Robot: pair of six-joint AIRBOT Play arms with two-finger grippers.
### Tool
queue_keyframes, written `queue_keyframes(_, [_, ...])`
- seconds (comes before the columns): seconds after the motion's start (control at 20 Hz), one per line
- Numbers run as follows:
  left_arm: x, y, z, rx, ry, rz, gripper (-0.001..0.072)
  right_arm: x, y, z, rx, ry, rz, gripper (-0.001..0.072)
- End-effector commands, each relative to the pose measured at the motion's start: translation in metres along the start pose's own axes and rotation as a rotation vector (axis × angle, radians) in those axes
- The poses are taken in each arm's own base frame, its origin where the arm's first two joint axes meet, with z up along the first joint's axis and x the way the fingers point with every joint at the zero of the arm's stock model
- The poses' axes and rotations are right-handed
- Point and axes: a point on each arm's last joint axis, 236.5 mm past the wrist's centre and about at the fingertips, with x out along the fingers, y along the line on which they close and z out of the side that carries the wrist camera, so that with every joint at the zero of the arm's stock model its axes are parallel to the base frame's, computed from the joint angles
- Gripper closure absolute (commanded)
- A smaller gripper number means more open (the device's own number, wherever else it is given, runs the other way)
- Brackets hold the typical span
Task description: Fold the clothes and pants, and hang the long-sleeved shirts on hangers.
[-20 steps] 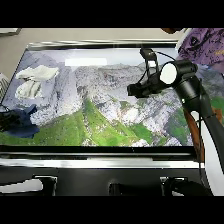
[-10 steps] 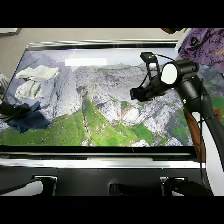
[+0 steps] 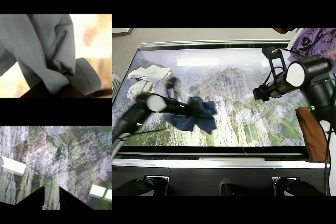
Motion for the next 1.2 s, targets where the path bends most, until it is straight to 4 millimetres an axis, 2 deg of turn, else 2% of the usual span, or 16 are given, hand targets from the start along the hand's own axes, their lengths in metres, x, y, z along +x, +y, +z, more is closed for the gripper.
queue_keyframes(0.0, [0.056,-0.057,-0.053,0.009,0.072,-0.056,0.0671,-0.005,-0.007,0.0,-0.007,-0.013,-0.026,0.0466])
queue_keyframes(0.05, [0.067,-0.054,-0.057,0.008,0.085,-0.042,0.0508,-0.003,-0.007,-0.001,-0.014,-0.012,-0.026,0.0466])
queue_keyframes(0.1, [0.069,-0.048,-0.053,-0.003,0.086,-0.03,0.0215,-0.001,-0.007,-0.002,-0.034,-0.008,-0.029,0.0465])
queue_keyframes(0.15, [0.064,-0.04,-0.042,0.004,0.073,-0.026,0.0101,-0.001,-0.012,0.0,-0.047,-0.015,-0.04,0.0465])
queue_keyframes(0.25, [0.036,-0.01,-0.01,0.05,0.047,0.008,0.0101,-0.004,-0.036,0.003,0.005,-0.035,-0.068,0.0463])
queue_keyframes(0.35, [-0.002,0.028,0.02,0.073,0.02,0.053,0.0101,-0.002,-0.079,0.001,0.105,-0.042,-0.109,0.0457])
queue_keyframes(0.4, [-0.021,0.046,0.034,0.075,0.0,0.065,0.0101,0.006,-0.099,-0.003,0.181,-0.047,-0.106,0.0386])
queue_keyframes(0.45, [-0.037,0.061,0.046,0.067,-0.029,0.073,0.0101,0.024,-0.113,-0.014,0.28,-0.037,-0.06,0.0301])
queue_keyframes(0.5, [-0.052,0.077,0.058,0.053,-0.064,0.082,0.0101,0.048,-0.111,-0.033,0.391,0.002,0.044,0.0293])
queue_keyframes(0.55, [-0.063,0.09,0.068,0.034,-0.096,0.089,0.0102,0.07,-0.093,-0.055,0.475,0.061,0.181,0.0293])
queue_keyframes(0.6, [-0.072,0.104,0.076,0.012,-0.12,0.1,0.0102,0.089,-0.066,-0.078,0.531,0.125,0.343,0.0294])
queue_keyframes(0.7, [-0.08,0.126,0.086,-0.033,-0.145,0.118,0.0101,0.11,-0.008,-0.114,0.581,0.206,0.579,0.0293])
queue_keyframes(0.8, [-0.085,0.139,0.092,-0.066,-0.159,0.129,0.0101,0.13,0.038,-0.145,0.593,0.266,0.669,0.0281])
queue_keyframes(0.85, [-0.087,0.143,0.094,-0.077,-0.165,0.132,0.0103,0.14,0.054,-0.158,0.589,0.282,0.671,0.0238])
queue_keyframes(0.95, [-0.089,0.148,0.095,-0.09,-0.17,0.136,0.0105,0.156,0.083,-0.171,0.577,0.279,0.659,0.0226])
queue_keyframes(1.15, [-0.087,0.152,0.088,-0.133,-0.137,0.142,0.0098,0.173,0.12,-0.16,0.566,0.217,0.648,0.0227])
